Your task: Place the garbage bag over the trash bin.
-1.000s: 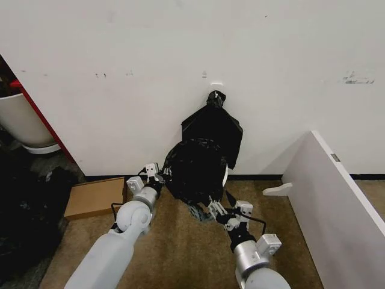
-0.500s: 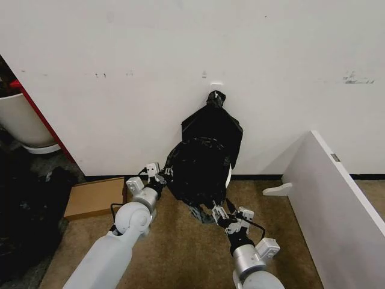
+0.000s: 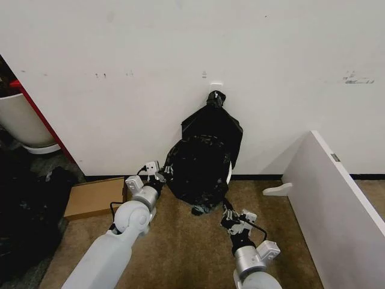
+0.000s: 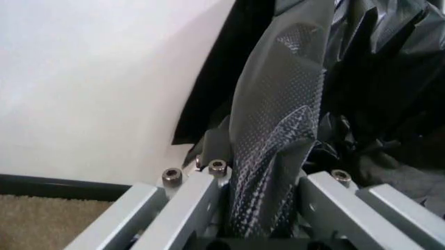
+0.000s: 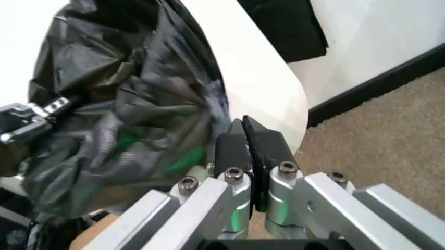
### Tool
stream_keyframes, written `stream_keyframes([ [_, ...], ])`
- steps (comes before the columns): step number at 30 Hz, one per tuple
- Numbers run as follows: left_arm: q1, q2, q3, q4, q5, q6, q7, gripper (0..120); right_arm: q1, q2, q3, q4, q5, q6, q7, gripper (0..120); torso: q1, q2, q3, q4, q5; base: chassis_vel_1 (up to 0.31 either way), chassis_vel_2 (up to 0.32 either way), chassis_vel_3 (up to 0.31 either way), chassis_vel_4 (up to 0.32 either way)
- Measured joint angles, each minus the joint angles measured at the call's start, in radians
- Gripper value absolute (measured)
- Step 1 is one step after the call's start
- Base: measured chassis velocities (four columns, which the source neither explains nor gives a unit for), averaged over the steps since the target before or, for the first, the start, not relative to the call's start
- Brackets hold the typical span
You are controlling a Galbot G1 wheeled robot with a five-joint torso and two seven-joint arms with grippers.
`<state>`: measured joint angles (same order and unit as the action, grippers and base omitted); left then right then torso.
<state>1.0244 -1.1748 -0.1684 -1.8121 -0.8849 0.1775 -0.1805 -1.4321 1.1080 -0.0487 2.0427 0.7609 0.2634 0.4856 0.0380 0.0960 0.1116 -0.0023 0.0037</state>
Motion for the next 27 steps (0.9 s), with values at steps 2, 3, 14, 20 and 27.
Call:
stream_keyframes([
  [2, 0.003, 0.001, 0.0, -0.006, -0.003, 0.001, 0.0, 3, 0.002, 0.005, -0.001, -0.011, -0.001, 0.007, -0.004, 0, 0.0, 0.0, 0.0, 0.0, 0.0, 0.0, 0.0, 0.0, 0.0],
  [3, 0.003, 0.001, 0.0, -0.006, -0.003, 0.001, 0.0, 3, 0.002, 0.005, -0.001, -0.011, -0.001, 0.007, -0.004, 0, 0.0, 0.0, 0.0, 0.0, 0.0, 0.0, 0.0, 0.0, 0.0],
  [14, 0.008, 0.005, -0.006, -0.008, -0.013, 0.005, 0.0, 3, -0.014, -0.005, -0.006, -0.048, 0.107, 0.183, -0.247, 1, 0.0, 0.0, 0.0, 0.0001, 0.0, 0.0, 0.0, 0.0, 0.0],
  [20, -0.006, 0.0, -0.013, 0.012, -0.031, 0.004, -0.004, 3, -0.029, -0.022, 0.004, -0.16, 0.285, 0.311, -0.669, 23, 0.0, 0.0, 0.0, 0.0, 0.0001, 0.0, 0.0, 0.0, 0.0],
  [27, -0.011, 0.0, -0.013, 0.012, -0.038, 0.005, -0.005, 3, -0.009, -0.02, 0.01, -0.292, 0.316, 0.325, -0.888, 48, 0.0, 0.0, 0.0, 0.0, 0.0001, 0.0, 0.0, 0.0, 0.0],
])
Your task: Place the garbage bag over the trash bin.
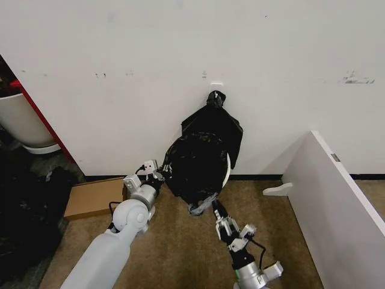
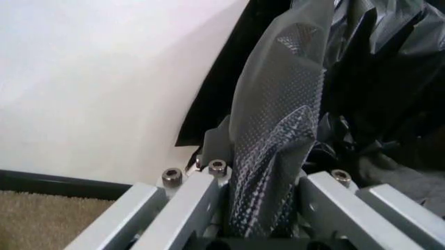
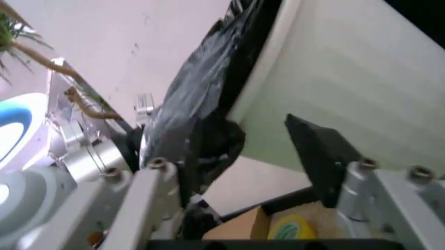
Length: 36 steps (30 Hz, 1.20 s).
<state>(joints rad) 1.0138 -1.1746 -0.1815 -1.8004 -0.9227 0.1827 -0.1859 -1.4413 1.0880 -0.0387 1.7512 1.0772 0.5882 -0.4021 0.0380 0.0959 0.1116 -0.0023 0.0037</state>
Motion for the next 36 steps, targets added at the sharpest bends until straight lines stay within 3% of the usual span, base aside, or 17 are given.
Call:
stream_keyframes([
  [4, 0.0, 0.003, 0.0, -0.004, 0.0, 0.001, 0.0, 3, 0.014, 0.004, 0.0, -0.02, 0.02, 0.0, -0.031, 60, 0.0, 0.0, 0.0, 0.0, 0.0, 0.0, 0.0, 0.0, 0.0],
  [9, 0.0, 0.004, 0.0, -0.002, 0.002, 0.001, 0.001, 3, 0.022, 0.0, 0.0, -0.02, 0.19, -0.026, -0.164, 82, 0.0, 0.0, 0.0, 0.0, 0.0, 0.0, 0.0, 0.0, 0.0],
  [14, -0.004, 0.002, 0.001, 0.006, 0.009, 0.001, 0.002, 3, 0.011, -0.009, 0.004, 0.022, 0.309, -0.05, -0.144, 98, 0.0, 0.0, 0.0, 0.0, -0.0001, 0.0, 0.0, 0.0, 0.0],
  [22, -0.005, -0.003, 0.005, 0.01, 0.015, 0.0, 0.003, 3, -0.016, -0.016, -0.007, 0.083, 0.259, -0.062, -0.095, 100, 0.0, 0.0, 0.0, 0.0, -0.0002, 0.0, 0.0, 0.0, 0.0],
  [30, -0.001, -0.003, 0.009, 0.0, 0.017, 0.0, 0.004, 3, 0.006, -0.008, -0.023, 0.016, 0.122, -0.058, -0.022, 100, 0.0, 0.0, 0.0, 0.0, 0.0, 0.0, 0.0, 0.0, 0.0],
  [36, 0.002, -0.003, 0.007, -0.004, 0.017, -0.001, 0.004, 3, 0.018, -0.004, -0.023, 0.004, 0.101, -0.057, 0.004, 100, 0.0, 0.0, 0.0, 0.0001, 0.0, 0.0, 0.0, 0.0, 0.0],
])
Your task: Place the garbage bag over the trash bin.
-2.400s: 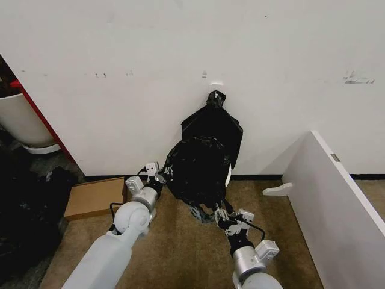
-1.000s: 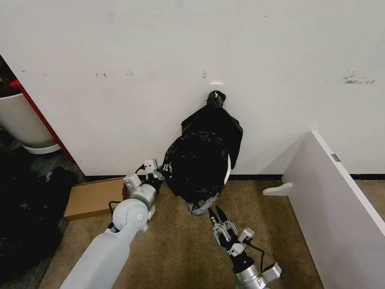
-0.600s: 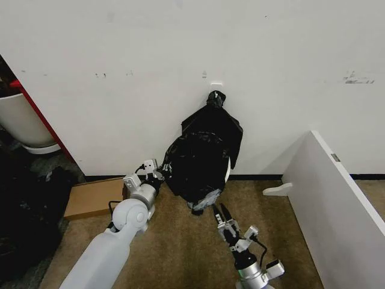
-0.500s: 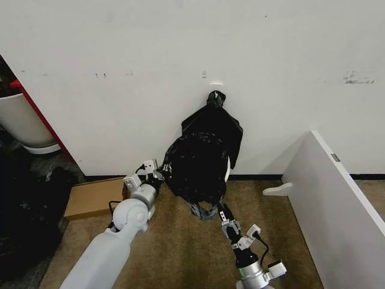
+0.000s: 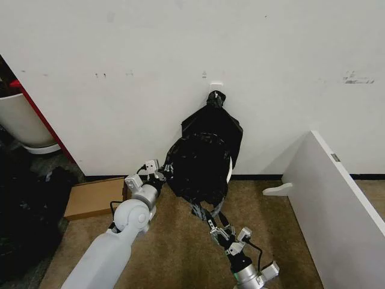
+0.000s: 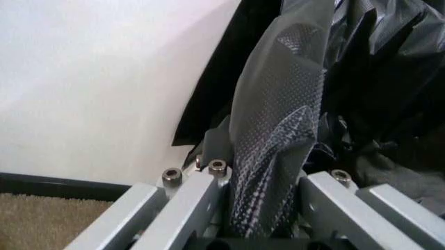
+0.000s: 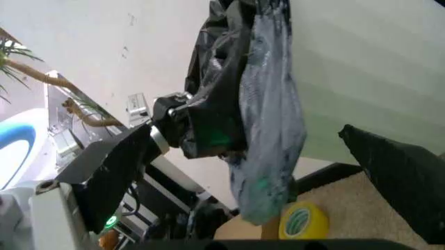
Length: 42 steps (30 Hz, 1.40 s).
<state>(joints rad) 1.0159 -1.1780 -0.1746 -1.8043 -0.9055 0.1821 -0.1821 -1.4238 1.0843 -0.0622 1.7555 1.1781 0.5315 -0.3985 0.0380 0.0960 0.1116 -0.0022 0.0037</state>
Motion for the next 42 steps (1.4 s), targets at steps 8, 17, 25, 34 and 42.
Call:
stream_keyframes([
  [8, 0.003, -0.001, 0.0, -0.003, 0.002, -0.001, 0.001, 3, 0.004, 0.001, 0.006, 0.0, 0.007, 0.003, 0.0, 79, 0.0, 0.0, 0.0, 0.0, -0.0001, 0.0, 0.0, 0.0, 0.0],
  [17, 0.002, -0.002, 0.001, -0.009, -0.001, -0.001, 0.001, 3, 0.015, 0.011, 0.009, -0.025, 0.007, 0.019, 0.003, 44, 0.0, 0.0, 0.0, -0.0001, -0.0001, 0.0, 0.0, 0.0, 0.0],
  [25, 0.025, 0.004, -0.008, -0.054, -0.017, 0.007, 0.0, 3, 0.048, 0.035, 0.009, -0.069, -0.008, 0.054, 0.122, 16, 0.0, 0.0, 0.0, 0.0, -0.0001, 0.0, 0.0, 0.0, 0.0],
  [34, 0.057, 0.008, -0.017, -0.109, -0.035, 0.021, -0.01, 3, 0.089, 0.064, -0.003, -0.147, -0.075, 0.065, 0.194, 0, 0.0, 0.0, 0.0, -0.0001, -0.0001, 0.0, 0.0, 0.0, 0.0],
  [42, 0.084, 0.012, -0.008, -0.127, -0.025, 0.025, -0.01, 3, 0.136, 0.092, 0.002, -0.215, -0.229, 0.103, 0.192, 0, 0.0, 0.0, 0.0, -0.0002, -0.0001, 0.0, 0.0, 0.0, 0.0],
])
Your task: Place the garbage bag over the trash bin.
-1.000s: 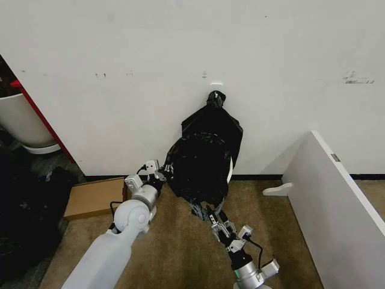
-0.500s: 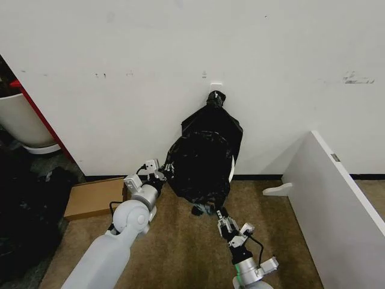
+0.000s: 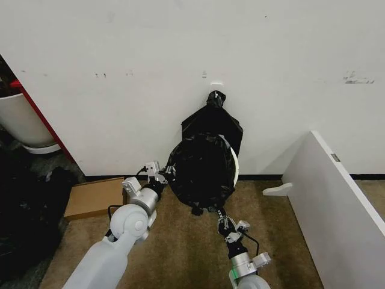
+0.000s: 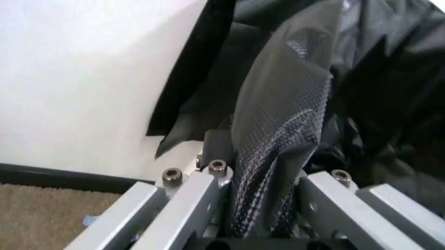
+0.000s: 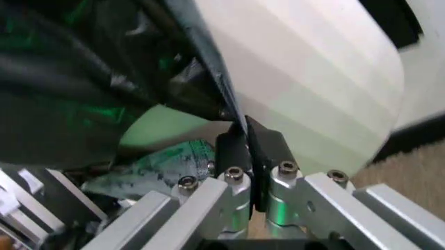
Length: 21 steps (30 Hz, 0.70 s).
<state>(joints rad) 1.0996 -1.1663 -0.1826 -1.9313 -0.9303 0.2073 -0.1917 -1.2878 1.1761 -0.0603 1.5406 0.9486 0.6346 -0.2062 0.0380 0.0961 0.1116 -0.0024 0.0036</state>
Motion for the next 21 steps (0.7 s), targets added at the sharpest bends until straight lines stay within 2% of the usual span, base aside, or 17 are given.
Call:
stream_keyframes([
  [5, 0.016, 0.004, 0.01, -0.004, 0.019, 0.0, 0.004, 3, 0.026, -0.001, 0.035, -0.016, -0.065, 0.024, 0.048, 0, 0.0, 0.0, 0.0, 0.0003, 0.0, 0.0, 0.0, 0.0, 0.0],
  [7, 0.017, 0.006, 0.012, -0.004, 0.025, 0.001, 0.006, 3, 0.028, -0.014, 0.061, -0.007, -0.088, 0.025, 0.109, 0, 0.0, 0.0, 0.0, 0.0001, 0.0, 0.0, 0.0, 0.0, 0.0],
  [9, 0.016, 0.007, 0.014, -0.002, 0.026, 0.001, 0.006, 3, 0.02, -0.026, 0.073, 0.004, -0.097, 0.025, 0.137, 4, 0.0, 0.0, 0.0, 0.0003, 0.0, 0.0, 0.0, 0.0, 0.0],
  [11, 0.008, 0.006, 0.014, 0.002, 0.027, 0.001, 0.006, 3, 0.005, -0.046, 0.077, 0.011, -0.113, 0.032, 0.136, 14, 0.0, 0.0, 0.0, 0.0001, 0.0, 0.0, 0.0, 0.0, 0.0],
  [12, 0.008, 0.006, 0.014, 0.002, 0.027, 0.001, 0.006, 3, 0.005, -0.046, 0.077, 0.011, -0.113, 0.032, 0.136, 14, 0.0, 0.0, 0.0, 0.0001, 0.0, 0.0, 0.0, 0.0, 0.0],
  [15, -0.01, 0.007, 0.014, 0.012, 0.027, 0.0, 0.006, 3, -0.019, -0.075, 0.076, 0.004, -0.169, 0.068, 0.087, 25, 0.0, 0.0, 0.0, 0.0001, 0.0, 0.0, 0.0, 0.0, 0.0],
  [18, -0.035, 0.014, 0.01, 0.028, 0.027, -0.003, 0.006, 3, -0.036, -0.107, 0.079, -0.049, -0.239, 0.134, -0.033, 38, 0.0, 0.0, 0.0, 0.0, 0.0001, 0.0, 0.0, 0.0, 0.0],
  [20, -0.037, 0.015, 0.009, 0.03, 0.027, -0.003, 0.006, 3, -0.037, -0.11, 0.082, -0.058, -0.247, 0.144, -0.051, 40, 0.0, 0.0, 0.0, 0.0, 0.0002, 0.0, 0.0, 0.0, 0.0],
  [21, -0.044, 0.021, 0.008, 0.037, 0.027, -0.005, 0.006, 3, -0.037, -0.12, 0.098, -0.095, -0.281, 0.173, -0.107, 47, 0.0, 0.0, 0.0, 0.0001, 0.0005, 0.0, 0.0, 0.0, 0.0],
])
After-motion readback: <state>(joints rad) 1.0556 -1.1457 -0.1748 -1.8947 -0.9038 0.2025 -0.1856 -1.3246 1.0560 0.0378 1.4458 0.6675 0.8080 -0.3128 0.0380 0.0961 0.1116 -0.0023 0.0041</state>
